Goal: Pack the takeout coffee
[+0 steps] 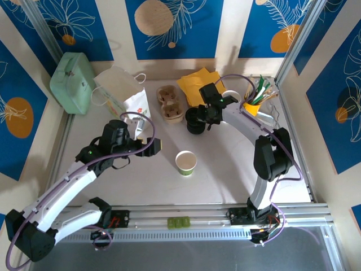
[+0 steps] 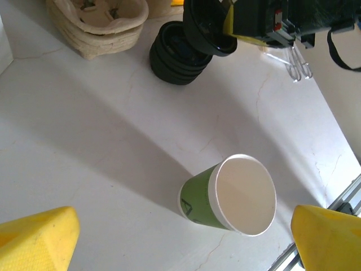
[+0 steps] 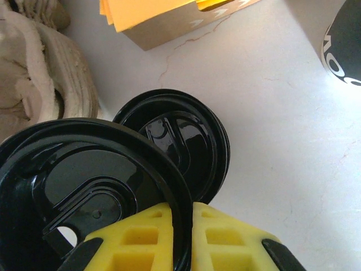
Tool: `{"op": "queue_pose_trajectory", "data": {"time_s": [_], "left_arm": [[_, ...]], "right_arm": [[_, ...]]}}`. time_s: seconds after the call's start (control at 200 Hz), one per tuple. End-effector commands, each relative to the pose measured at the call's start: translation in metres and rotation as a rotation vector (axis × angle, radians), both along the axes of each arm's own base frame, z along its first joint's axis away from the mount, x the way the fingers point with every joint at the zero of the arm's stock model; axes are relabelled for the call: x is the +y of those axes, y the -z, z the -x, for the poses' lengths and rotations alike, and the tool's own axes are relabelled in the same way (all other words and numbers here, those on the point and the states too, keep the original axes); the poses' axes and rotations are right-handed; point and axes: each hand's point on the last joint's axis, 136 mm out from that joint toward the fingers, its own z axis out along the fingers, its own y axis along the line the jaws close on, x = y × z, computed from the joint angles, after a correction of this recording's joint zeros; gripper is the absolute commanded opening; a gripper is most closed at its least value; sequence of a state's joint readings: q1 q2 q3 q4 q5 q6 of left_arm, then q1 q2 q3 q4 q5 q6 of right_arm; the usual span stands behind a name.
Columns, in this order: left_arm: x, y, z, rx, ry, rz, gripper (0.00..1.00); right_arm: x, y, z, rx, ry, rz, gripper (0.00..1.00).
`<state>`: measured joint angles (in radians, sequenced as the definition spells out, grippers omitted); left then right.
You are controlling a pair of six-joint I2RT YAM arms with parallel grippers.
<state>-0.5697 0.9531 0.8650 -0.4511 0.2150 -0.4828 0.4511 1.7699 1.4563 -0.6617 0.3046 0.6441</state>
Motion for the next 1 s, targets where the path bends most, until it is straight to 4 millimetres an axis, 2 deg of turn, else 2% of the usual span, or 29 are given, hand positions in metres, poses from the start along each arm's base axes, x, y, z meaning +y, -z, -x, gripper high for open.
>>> {"op": "queue_pose_trajectory", "data": {"time_s": [0.0, 0.24, 0.47, 0.755, 0.995], "left_arm": [[-0.01, -0.024, -0.005, -0.031, -0.003, 0.07, 0.96], [-0.032, -0.037, -0.009, 0.021, 0.016, 0.183, 0.95], [-0.06, -0.059, -0.007, 0.057, 0.046, 0.339, 0.94], [-0.076, -0.075, -0.007, 0.049, 0.07, 0.41, 0.93], [-0.078, -0.071, -0.011, 0.061, 0.059, 0.402, 0.88]], "right_arm": [[0.004, -0.037, 0.013, -0.055, -0.023, -0.085, 0.12], [0.017, -0.081, 0.048, -0.144, -0.106, -0.166, 0.12], [0.039, -0.111, 0.089, -0.204, -0.212, -0.23, 0.12], [0.072, -0.114, 0.128, -0.146, -0.349, -0.291, 0.12], [0.087, -0.111, 0.141, -0.134, -0.384, -0.278, 0.12]]}}
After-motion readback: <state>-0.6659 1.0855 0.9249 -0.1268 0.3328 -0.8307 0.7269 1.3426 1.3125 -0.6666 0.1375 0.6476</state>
